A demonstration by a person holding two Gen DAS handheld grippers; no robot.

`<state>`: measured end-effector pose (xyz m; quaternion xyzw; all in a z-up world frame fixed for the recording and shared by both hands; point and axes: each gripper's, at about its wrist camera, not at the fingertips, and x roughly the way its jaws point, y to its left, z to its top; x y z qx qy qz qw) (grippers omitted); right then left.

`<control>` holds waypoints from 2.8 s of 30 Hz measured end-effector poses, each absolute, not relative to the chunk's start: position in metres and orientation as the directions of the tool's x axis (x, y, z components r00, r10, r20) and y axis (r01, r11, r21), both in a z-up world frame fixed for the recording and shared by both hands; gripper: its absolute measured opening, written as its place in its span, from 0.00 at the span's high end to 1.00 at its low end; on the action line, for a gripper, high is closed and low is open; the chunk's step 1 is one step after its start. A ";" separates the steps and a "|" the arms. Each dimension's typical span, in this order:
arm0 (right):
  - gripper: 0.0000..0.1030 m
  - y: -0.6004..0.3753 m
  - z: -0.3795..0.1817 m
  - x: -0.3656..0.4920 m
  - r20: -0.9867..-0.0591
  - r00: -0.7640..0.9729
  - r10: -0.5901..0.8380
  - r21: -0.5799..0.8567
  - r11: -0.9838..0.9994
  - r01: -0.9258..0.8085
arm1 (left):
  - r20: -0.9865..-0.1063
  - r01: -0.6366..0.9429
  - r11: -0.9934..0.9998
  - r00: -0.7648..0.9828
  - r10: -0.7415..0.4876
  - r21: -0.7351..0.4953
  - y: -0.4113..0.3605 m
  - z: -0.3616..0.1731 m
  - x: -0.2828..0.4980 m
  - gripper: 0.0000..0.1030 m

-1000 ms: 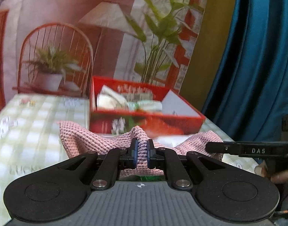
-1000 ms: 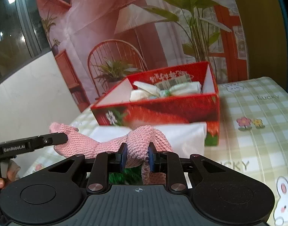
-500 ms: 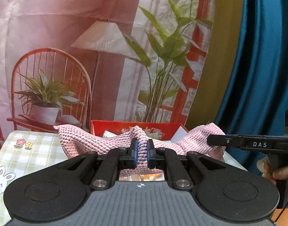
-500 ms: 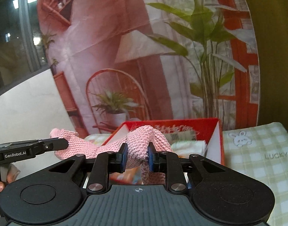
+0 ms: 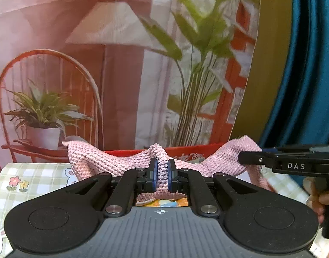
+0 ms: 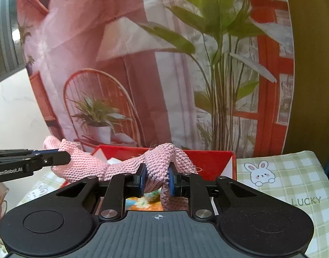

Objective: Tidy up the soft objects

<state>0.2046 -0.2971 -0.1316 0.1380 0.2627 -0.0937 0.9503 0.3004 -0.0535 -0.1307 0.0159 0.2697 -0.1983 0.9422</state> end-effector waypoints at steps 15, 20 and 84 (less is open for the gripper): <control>0.82 -0.313 -0.172 0.270 -0.683 0.718 -0.133 0.100 0.957 0.273 | -0.658 0.407 0.913 0.684 -0.315 -0.014 -0.086 -0.178 0.369 0.90; 0.82 -0.309 -0.188 0.283 -0.754 0.651 -0.089 0.093 0.966 0.239 | -0.719 0.432 0.902 0.621 -0.312 -0.019 -0.089 -0.192 0.378 0.90; 0.00 -0.196 -0.120 0.082 -0.579 0.811 -0.078 0.176 0.960 0.218 | -0.503 0.317 0.948 0.815 -0.287 -0.027 -0.004 -0.127 0.113 0.00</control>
